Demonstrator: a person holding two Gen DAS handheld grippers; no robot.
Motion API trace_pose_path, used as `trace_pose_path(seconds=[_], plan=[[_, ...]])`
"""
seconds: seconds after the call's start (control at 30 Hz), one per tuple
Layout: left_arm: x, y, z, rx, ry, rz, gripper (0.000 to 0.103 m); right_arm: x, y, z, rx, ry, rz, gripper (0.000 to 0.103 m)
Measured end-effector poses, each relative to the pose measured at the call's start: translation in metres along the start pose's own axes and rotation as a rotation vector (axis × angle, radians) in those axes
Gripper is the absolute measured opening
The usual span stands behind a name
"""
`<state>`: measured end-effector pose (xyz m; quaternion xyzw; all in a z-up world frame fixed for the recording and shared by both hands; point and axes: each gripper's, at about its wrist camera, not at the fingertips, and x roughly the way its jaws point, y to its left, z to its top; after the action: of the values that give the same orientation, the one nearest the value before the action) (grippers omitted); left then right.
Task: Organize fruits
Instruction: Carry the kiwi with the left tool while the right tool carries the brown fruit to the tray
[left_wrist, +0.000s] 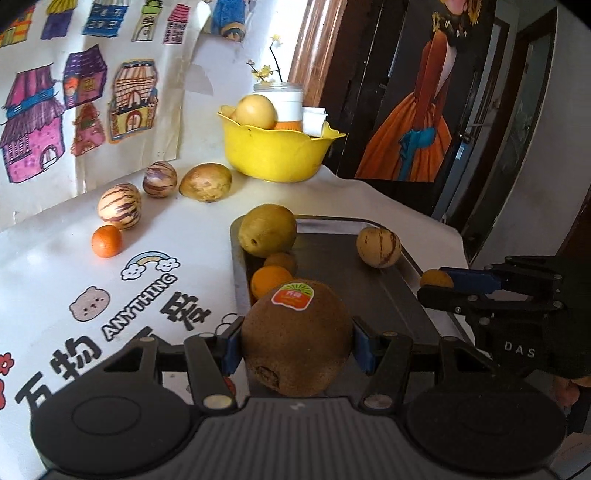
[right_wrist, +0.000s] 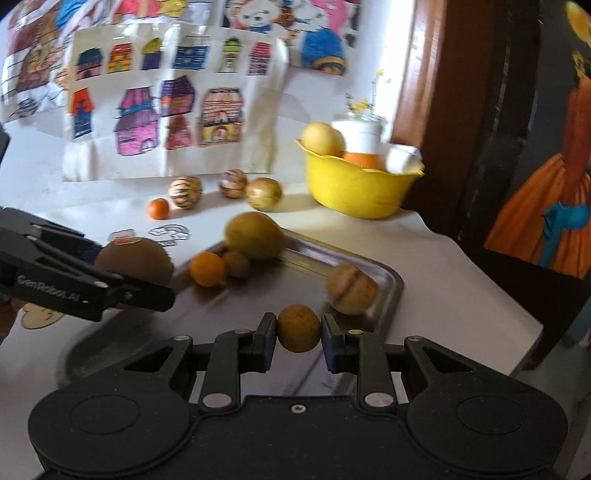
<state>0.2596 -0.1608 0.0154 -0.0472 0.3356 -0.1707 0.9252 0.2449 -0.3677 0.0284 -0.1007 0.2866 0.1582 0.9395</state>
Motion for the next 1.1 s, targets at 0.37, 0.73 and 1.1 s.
trace_pose_path(seconds=[0.37, 0.73, 1.1], plan=[[0.019, -0.011, 0.0, 0.004, 0.014, 0.044, 0.062, 0.045, -0.032, -0.008, 0.12, 0.02, 0.005, 0.028], [0.024, -0.02, -0.001, 0.064, 0.0, 0.075, 0.062, 0.055, -0.034, -0.011, 0.123, 0.01, -0.016, 0.028], [0.033, -0.023, -0.002, 0.097, 0.029, 0.06, 0.062, 0.06, -0.03, -0.011, 0.094, 0.008, -0.027, 0.028]])
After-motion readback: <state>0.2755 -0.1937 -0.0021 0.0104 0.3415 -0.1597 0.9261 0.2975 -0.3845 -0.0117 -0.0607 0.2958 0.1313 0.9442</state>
